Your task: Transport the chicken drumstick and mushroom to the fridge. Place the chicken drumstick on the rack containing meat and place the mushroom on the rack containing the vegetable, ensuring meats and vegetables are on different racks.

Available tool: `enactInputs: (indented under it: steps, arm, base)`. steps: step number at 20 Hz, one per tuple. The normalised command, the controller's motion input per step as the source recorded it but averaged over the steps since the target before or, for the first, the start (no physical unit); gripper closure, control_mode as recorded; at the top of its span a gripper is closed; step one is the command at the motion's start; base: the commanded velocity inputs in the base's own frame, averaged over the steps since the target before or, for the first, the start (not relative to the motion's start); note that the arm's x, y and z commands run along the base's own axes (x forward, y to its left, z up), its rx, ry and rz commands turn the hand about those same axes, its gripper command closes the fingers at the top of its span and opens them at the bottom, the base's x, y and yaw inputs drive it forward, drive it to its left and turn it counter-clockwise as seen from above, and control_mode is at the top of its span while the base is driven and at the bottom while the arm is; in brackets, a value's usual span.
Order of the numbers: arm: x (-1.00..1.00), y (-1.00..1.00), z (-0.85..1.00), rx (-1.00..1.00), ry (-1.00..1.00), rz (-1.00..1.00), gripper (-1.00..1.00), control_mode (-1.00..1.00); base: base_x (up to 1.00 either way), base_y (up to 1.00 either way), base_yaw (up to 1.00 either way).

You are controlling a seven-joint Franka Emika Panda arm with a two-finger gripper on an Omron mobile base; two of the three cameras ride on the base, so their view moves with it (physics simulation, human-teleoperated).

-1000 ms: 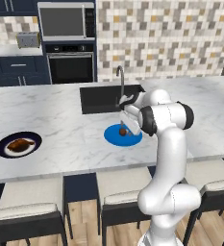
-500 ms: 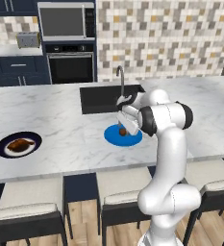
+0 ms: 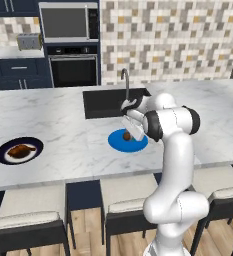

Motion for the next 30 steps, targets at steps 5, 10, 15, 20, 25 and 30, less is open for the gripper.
enactInputs:
  steps: [5, 10, 15, 20, 25, 30]
  arm:
    - [0.0, 0.12, -0.12, 0.0, 0.0, 0.0, 1.0, -1.0]
    - [-0.17, 0.09, 0.02, -0.01, -0.01, 0.0, 1.0, -1.0]
    - [-0.89, -0.09, 0.74, -0.07, 0.04, -0.16, 1.0, -1.0]
    - [-0.9, -0.05, 0.65, -0.02, -0.01, -0.5, 1.0, -1.0]
    - [-0.88, 0.0, 0.41, 0.02, -0.04, -0.66, 1.0, -1.0]
    - [-0.8, 0.0, 0.33, 0.0, -0.02, -0.69, 1.0, -1.0]
  base:
    - [0.0, 0.0, 0.0]
    - [0.0, 0.0, 0.0]
    - [0.0, 0.0, 0.0]
    - [0.0, 0.0, 0.0]
    - [0.0, 0.0, 0.0]
    - [0.0, 0.0, 0.0]
